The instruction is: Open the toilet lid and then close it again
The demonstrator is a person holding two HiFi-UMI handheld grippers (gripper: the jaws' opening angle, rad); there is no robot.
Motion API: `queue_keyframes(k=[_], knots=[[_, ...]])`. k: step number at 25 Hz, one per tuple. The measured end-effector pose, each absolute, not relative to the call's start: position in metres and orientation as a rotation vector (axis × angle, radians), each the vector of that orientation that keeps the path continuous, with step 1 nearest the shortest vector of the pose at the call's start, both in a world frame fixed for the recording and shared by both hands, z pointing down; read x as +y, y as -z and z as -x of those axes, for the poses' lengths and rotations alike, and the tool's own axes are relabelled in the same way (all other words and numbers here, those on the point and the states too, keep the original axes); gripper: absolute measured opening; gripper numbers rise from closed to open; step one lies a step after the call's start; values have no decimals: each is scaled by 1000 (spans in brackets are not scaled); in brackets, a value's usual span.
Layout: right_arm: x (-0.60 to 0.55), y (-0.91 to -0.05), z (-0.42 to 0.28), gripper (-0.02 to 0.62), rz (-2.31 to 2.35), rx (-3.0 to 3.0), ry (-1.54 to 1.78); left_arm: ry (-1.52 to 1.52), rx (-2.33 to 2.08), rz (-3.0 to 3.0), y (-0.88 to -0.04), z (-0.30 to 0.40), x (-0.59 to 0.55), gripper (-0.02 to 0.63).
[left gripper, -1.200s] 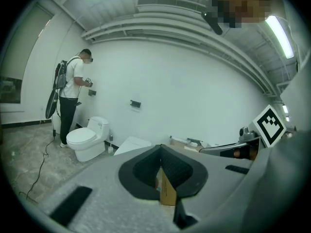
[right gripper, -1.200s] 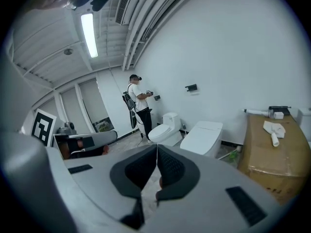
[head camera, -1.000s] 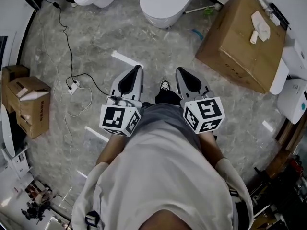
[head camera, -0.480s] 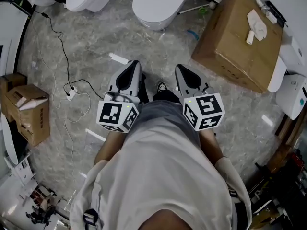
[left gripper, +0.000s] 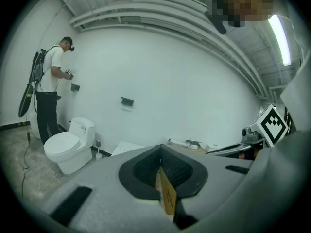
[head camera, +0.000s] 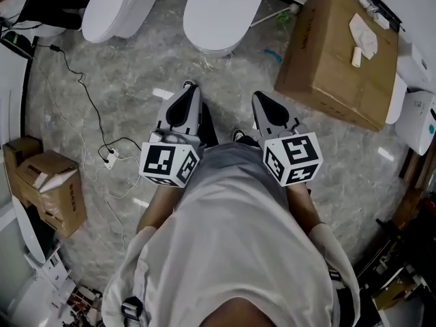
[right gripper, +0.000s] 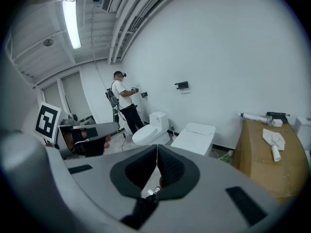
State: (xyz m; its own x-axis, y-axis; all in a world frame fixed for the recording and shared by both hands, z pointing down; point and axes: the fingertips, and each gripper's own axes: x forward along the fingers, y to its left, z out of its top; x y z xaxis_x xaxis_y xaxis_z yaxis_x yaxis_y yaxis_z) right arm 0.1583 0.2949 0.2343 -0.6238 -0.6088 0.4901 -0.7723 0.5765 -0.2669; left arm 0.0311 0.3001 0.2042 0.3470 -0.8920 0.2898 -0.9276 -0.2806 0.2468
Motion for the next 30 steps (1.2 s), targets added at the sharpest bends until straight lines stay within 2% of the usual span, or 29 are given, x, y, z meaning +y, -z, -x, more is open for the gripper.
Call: queue_keyframes(k=[18,30], knots=[[165,-223,21,11,-1254,-2378,-729,-189,-1355,-2420,-193,133,142,8],[120,-239,42,11,-1363,-2332,-765,-215,-1194,-2481,-210,153,87,8]])
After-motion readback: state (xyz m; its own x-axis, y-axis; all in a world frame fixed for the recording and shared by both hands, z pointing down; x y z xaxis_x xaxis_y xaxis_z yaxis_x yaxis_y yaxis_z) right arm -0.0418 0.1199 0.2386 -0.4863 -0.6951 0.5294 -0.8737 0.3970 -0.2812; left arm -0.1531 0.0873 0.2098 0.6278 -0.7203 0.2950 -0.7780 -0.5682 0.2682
